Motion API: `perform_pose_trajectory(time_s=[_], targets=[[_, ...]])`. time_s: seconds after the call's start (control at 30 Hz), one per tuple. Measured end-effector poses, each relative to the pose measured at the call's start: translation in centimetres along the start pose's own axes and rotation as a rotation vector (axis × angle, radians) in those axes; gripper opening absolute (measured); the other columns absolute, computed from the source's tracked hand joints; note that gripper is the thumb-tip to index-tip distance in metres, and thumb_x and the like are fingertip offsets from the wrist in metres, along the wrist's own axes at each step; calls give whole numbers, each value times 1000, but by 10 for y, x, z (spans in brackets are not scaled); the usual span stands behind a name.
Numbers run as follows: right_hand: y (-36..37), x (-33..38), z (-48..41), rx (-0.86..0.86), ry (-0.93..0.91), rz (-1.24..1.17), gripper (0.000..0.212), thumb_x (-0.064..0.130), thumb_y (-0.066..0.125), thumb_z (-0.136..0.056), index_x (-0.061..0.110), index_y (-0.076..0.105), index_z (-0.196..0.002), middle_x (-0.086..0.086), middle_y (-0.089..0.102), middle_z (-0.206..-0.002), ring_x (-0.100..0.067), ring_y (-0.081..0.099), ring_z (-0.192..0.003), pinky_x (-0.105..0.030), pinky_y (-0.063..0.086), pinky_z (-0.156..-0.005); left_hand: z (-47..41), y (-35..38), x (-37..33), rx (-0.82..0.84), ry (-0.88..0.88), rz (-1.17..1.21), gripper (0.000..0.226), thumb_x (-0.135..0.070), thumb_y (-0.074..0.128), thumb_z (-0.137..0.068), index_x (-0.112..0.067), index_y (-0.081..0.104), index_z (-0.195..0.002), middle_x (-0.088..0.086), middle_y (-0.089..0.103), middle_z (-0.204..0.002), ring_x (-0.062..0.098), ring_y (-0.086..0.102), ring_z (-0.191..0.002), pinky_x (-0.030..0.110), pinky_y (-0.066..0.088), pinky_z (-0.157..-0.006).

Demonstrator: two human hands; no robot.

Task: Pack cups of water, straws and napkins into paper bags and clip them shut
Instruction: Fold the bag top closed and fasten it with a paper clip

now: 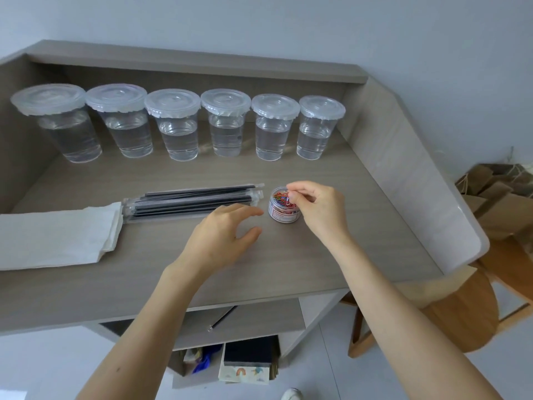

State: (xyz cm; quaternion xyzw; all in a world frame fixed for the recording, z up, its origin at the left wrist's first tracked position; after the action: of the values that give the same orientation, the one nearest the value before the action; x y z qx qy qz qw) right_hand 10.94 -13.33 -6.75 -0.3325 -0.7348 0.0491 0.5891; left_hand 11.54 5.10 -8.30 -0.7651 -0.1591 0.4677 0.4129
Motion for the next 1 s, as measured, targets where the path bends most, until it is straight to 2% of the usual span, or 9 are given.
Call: perform_pose_trajectory(time_s=[0.1,0.23,0.4,0.63,0.73,0.83,0.9,1.0], targets=[[-1,-2,-2,-8,33,-46,13,6,66,-82,15,72,-90,15,64,-72,11,58,-65,-8,45,-72,-1,-2,-1,-14,-22,-3,58,-57,36,-75,-29,61,-119,-13,60,-120,13,52,-116,40,47,-91],[-7,-3,-6,5,73,-142,15,6,66,-82,21,68,-83,15,64,-71,8,58,-64,-9,45,-69,-10,-2,-5,-71,-53,5,46,-44,45,-77,-26,63,-116,-12,64,-114,13,57,-110,39,48,-90],[-15,-3,-13,40,89,-307,20,6,64,-84,25,66,-80,10,67,-74,1,61,-67,-12,47,-67,-28,-1,-16,-181,-26,36,51,-53,40,-76,-25,67,-109,-9,68,-107,17,63,-96,38,52,-81],[-22,-4,-10,55,105,-351,21,6,65,-83,26,67,-79,10,65,-68,3,58,-61,-10,44,-64,-48,4,-34,-192,-16,78,33,-43,51,-79,-26,68,-101,-14,68,-93,12,63,-91,35,51,-79],[-20,-2,-8,70,107,-372,21,6,65,-83,26,67,-79,9,66,-69,2,59,-63,-10,44,-65,-54,6,-38,-161,-27,151,21,-37,62,-85,-26,70,-100,-17,65,-83,3,62,-86,25,49,-77],[-18,-1,-5,75,119,-405,21,6,65,-84,27,67,-79,11,67,-69,0,60,-65,-12,46,-67,-57,9,-41,-129,-20,219,16,-26,66,-84,-20,71,-98,-18,63,-77,-9,57,-81,1,37,-67],[-15,-2,-4,78,134,-419,21,7,64,-85,28,67,-79,13,67,-65,-2,59,-63,-13,47,-67,-58,10,-40,-127,-17,245,14,-21,67,-84,-18,71,-97,-19,63,-74,-16,55,-76,-2,35,-65],[-12,0,-4,92,152,-477,19,7,64,-85,25,67,-80,13,67,-63,-2,56,-60,-13,47,-63,-59,10,-38,-153,-24,281,12,-19,68,-83,-18,72,-94,-21,61,-72,-21,54,-71,2,38,-64]])
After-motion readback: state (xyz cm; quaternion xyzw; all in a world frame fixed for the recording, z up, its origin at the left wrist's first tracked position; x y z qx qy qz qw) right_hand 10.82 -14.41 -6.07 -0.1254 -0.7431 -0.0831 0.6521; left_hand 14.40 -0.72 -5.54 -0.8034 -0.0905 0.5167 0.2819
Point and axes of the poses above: each hand's wrist, its own z-axis away from the middle knuckle, its own y-axis out of the palm, x = y × z, the point moved 4 cm from there along -z, towards the middle knuckle
